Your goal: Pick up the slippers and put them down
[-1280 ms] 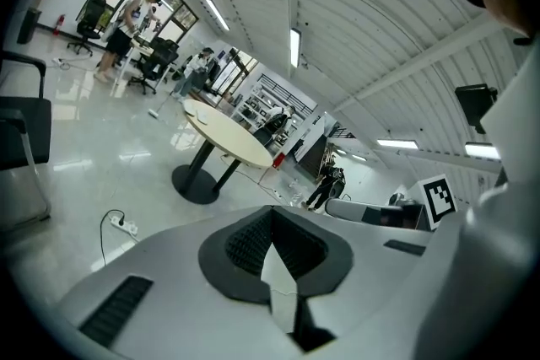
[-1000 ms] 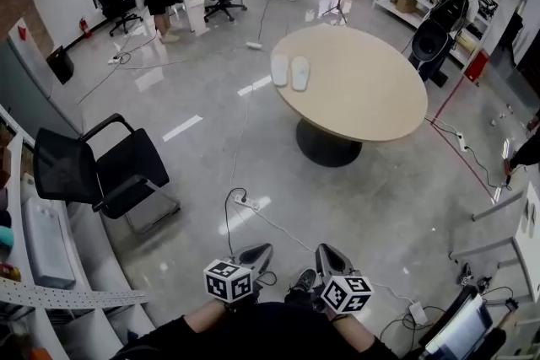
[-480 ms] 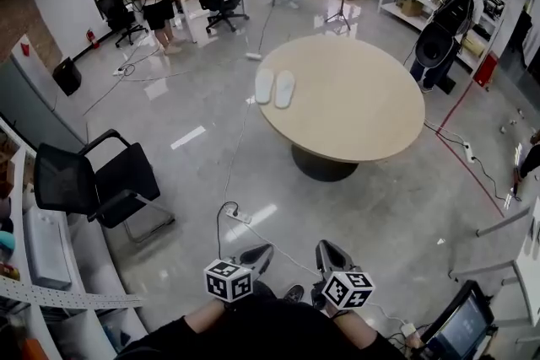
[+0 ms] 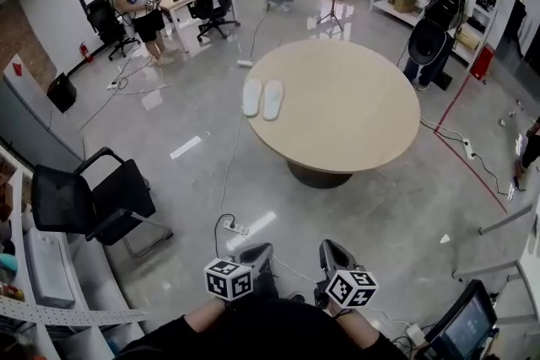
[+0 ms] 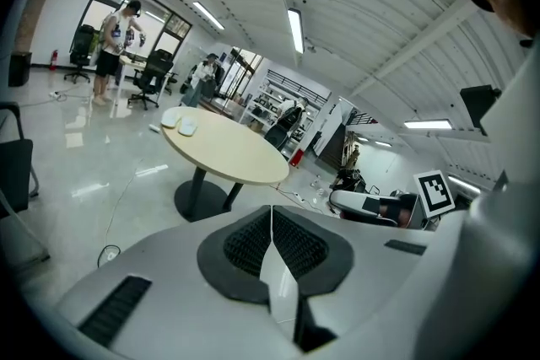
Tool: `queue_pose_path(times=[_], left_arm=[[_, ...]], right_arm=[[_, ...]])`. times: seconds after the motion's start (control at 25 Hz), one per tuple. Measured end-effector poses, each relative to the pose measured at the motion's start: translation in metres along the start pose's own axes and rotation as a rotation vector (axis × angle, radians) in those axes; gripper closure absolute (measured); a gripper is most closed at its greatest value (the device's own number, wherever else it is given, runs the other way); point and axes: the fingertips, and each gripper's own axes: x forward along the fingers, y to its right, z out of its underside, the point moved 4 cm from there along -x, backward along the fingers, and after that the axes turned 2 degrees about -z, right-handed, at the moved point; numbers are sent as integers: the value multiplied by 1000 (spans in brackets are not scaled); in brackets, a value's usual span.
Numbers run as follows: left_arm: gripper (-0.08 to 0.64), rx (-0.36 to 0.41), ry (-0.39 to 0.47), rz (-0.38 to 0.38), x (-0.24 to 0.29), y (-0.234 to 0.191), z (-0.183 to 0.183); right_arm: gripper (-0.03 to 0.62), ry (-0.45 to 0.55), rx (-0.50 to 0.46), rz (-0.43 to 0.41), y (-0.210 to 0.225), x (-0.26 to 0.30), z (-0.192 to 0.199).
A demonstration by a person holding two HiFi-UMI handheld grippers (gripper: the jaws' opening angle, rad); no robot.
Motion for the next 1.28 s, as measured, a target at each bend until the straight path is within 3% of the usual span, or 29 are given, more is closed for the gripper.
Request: queue_pose_path(times=[0.24, 0.76, 1.08, 1.28], left_arm=[[535, 31, -12, 61, 47, -34, -41], [535, -91, 40, 79, 80, -202, -159], [535, -148, 81, 94, 85, -262, -192], [535, -196, 110, 23, 88, -302, -203]], right_arm=[[577, 27, -25, 52, 14, 56, -28], [577, -38, -100, 78, -44, 245, -69], [577, -93, -150, 74, -69, 319, -83], [577, -140, -160, 18, -74, 370, -83]])
